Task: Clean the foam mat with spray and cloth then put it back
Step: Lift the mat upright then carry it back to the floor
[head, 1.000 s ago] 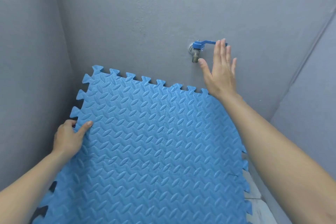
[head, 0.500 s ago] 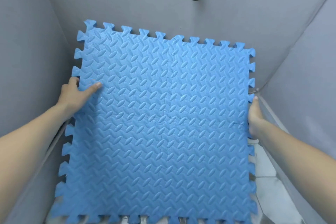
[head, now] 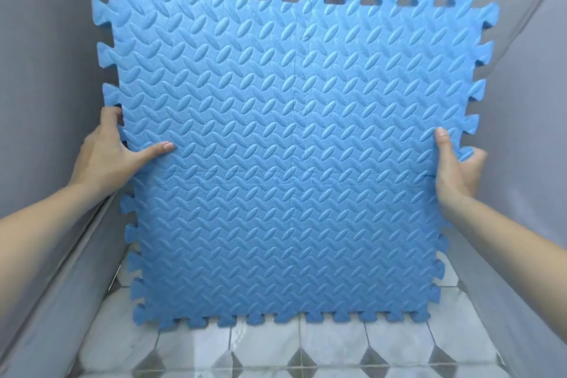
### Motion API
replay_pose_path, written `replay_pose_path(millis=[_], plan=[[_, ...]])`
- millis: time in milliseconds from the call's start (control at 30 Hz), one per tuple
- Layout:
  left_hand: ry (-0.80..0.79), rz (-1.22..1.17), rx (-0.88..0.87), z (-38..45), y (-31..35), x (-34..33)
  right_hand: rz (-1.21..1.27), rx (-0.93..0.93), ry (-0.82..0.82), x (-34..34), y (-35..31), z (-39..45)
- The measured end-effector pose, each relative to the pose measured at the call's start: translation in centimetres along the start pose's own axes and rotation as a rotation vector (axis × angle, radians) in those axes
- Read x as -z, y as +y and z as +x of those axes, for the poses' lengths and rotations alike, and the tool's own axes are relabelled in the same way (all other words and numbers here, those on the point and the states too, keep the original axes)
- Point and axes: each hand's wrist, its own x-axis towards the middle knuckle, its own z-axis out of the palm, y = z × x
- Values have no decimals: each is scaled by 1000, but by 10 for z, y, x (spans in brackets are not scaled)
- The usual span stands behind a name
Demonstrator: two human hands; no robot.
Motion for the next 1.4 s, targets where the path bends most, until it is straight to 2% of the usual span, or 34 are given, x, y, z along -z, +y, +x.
replay_pose_path(millis=[133,267,467,600,733,900,1233,1400], plan=[[-30,40,8,3,0,-2,-49,7,-43,-4,6,-2],[4,64,32,7,-3,0,-124,80,-103,-8,2,-1],[-8,108,53,9,-10,0,-175,98,-112,-13,4,-3],[-74,121,90,10,-10,-2,-267,123,-123,-12,5,-5],[-154,183,119,7,-15,-8,-295,109,-48,-11,26,-17],[-200,290,30,1,-28,-6,-283,197,48,1,38,-29],[-19,287,-44,3,-13,6,-212,368,111,0,8,-13],[5,256,-60,4,-6,11,-185,404,126,5,8,-10]])
